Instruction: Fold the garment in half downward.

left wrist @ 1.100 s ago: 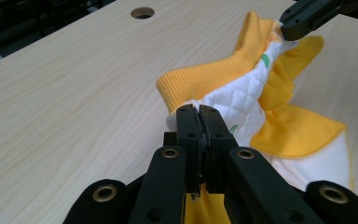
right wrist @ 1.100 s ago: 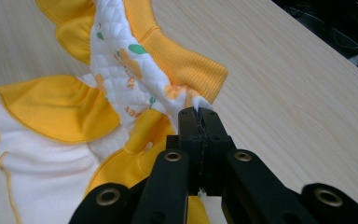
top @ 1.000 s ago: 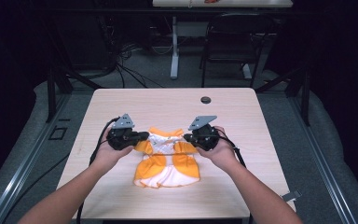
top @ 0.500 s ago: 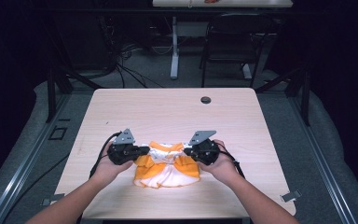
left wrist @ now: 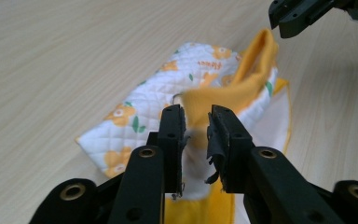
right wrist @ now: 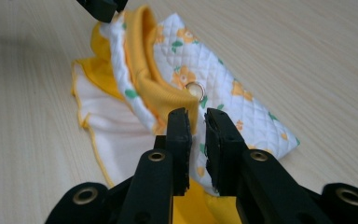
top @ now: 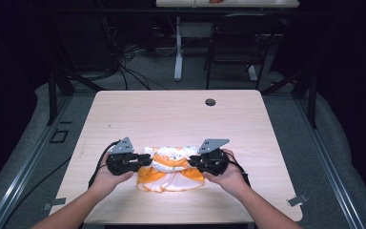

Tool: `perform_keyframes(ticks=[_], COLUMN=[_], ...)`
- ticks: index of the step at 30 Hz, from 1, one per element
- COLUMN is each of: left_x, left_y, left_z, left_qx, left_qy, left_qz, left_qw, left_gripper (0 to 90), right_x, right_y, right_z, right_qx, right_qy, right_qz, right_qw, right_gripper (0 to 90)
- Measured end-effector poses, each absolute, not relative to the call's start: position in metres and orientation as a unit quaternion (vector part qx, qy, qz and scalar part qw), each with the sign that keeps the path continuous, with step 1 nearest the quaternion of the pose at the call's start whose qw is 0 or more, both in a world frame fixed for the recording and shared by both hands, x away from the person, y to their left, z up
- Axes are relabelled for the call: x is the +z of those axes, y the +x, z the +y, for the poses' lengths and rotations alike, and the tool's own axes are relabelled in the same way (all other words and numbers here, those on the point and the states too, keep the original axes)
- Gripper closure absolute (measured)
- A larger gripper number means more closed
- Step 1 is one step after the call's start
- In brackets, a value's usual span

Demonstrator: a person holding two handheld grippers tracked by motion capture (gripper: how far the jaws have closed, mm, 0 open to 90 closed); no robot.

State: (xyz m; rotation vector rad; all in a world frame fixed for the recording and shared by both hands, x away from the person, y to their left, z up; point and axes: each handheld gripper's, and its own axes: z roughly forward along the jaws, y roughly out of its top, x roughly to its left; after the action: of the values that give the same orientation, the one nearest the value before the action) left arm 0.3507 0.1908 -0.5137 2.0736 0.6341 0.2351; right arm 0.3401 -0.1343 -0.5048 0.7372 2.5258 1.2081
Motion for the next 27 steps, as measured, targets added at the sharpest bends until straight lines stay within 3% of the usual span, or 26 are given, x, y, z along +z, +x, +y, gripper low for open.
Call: perform_keyframes(ticks=[4,7,13,27], left_x=[-0.512,-0.522,-0.530,-0.558], left_y=[0.357,0.362,0.356,0.336], left_z=[0.194,0.191,0.183,0.176], left_qx=[0.108,0.098,0.073,0.040], left_qy=[0.839,0.841,0.847,0.864], left_qz=[0.275,0.289,0.274,0.271], left_qw=[0.456,0.447,0.449,0.423], left_gripper=[74.1,80.6,85.3,84.3], right_x=[-0.502,-0.509,-0.520,-0.548], right_y=[0.345,0.353,0.349,0.326], right_z=[-0.135,-0.131,-0.120,-0.115], right_qx=[0.414,0.407,0.402,0.363], right_qy=[0.267,0.278,0.262,0.236], right_qz=[0.859,0.861,0.871,0.899], right_qw=[0.137,0.128,0.107,0.066], right_gripper=[83.6,89.5,89.9,89.9])
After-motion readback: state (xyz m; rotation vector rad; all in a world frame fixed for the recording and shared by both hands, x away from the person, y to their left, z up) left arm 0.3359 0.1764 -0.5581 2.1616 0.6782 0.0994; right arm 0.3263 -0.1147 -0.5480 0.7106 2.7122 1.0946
